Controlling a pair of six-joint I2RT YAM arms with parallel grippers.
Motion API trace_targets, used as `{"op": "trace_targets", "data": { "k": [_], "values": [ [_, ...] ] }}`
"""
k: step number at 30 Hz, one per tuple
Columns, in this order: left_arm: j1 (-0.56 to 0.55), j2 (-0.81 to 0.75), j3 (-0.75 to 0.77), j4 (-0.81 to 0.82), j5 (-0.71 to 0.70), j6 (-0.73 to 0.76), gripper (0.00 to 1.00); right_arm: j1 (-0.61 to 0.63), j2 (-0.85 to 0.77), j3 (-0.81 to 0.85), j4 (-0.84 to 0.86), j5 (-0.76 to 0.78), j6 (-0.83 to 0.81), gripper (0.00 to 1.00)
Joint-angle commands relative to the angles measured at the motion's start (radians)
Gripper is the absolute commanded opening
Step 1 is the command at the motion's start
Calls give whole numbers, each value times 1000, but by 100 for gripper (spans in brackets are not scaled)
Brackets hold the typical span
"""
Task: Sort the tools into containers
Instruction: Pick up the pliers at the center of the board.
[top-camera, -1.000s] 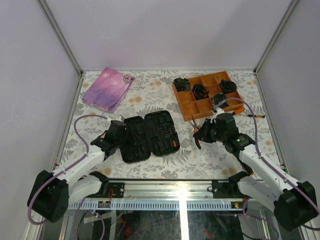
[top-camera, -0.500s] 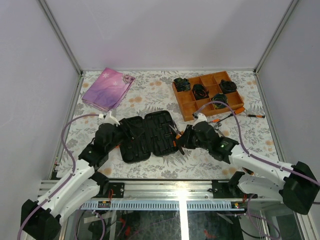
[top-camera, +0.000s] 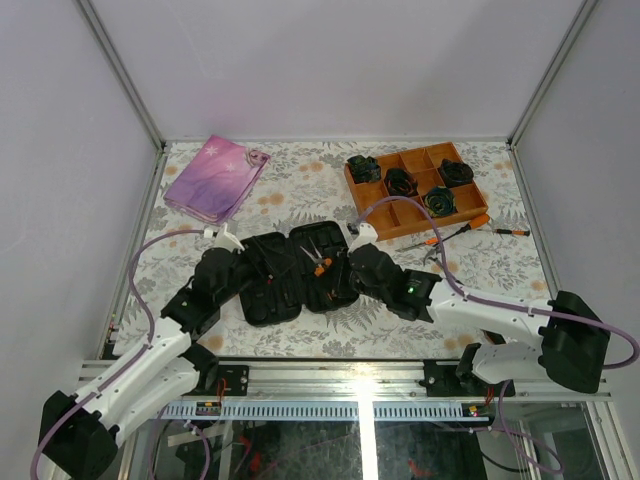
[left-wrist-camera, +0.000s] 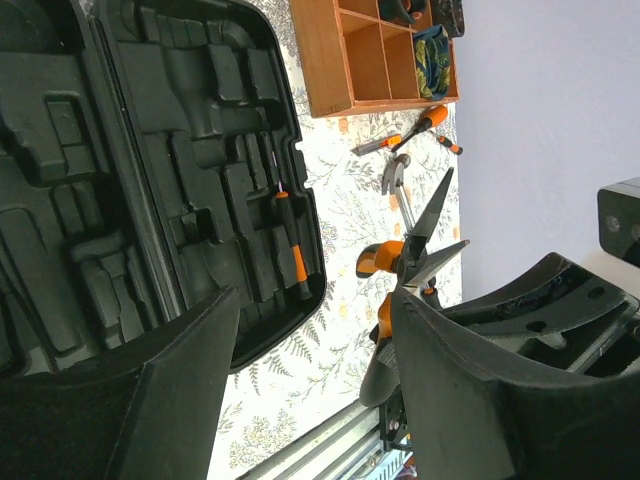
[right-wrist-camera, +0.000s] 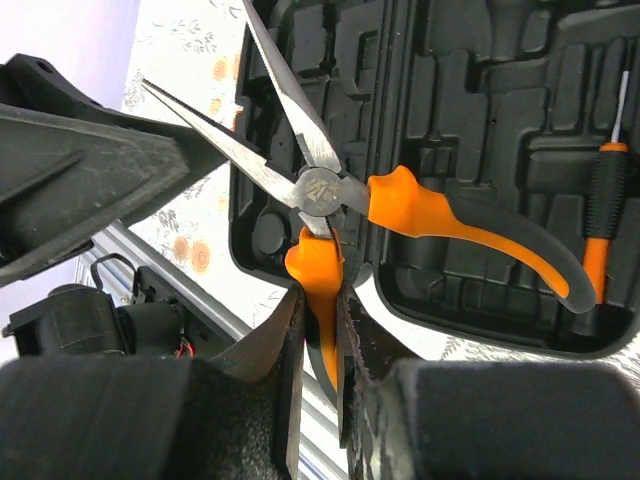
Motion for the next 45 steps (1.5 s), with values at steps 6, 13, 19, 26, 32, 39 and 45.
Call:
{"op": "trace_targets", "data": {
  "k": [6,13,19,26,32,39,45],
  "values": [
    [-31,-11,0,73,-15,-12,62,23,31,84,97,40,26,0],
    [-49,-28,-5,91,-25,-12,63,24,69,114,73,25,39,0],
    [-63,-24,-10,117,-28,-1,64,33,108,142,80,-7,41,0],
    [-71,2,-26,127,-56,7,64,44,133,149,144,-100,24,0],
    [-76,32,-19,126,-92,9,61,57,149,145,206,-176,37,0],
    [-79,59,-5,112,-108,10,29,68,141,137,226,-184,59,0],
    [-83,54,1,101,-108,19,4,67,154,149,231,-190,61,3]
  ]
}}
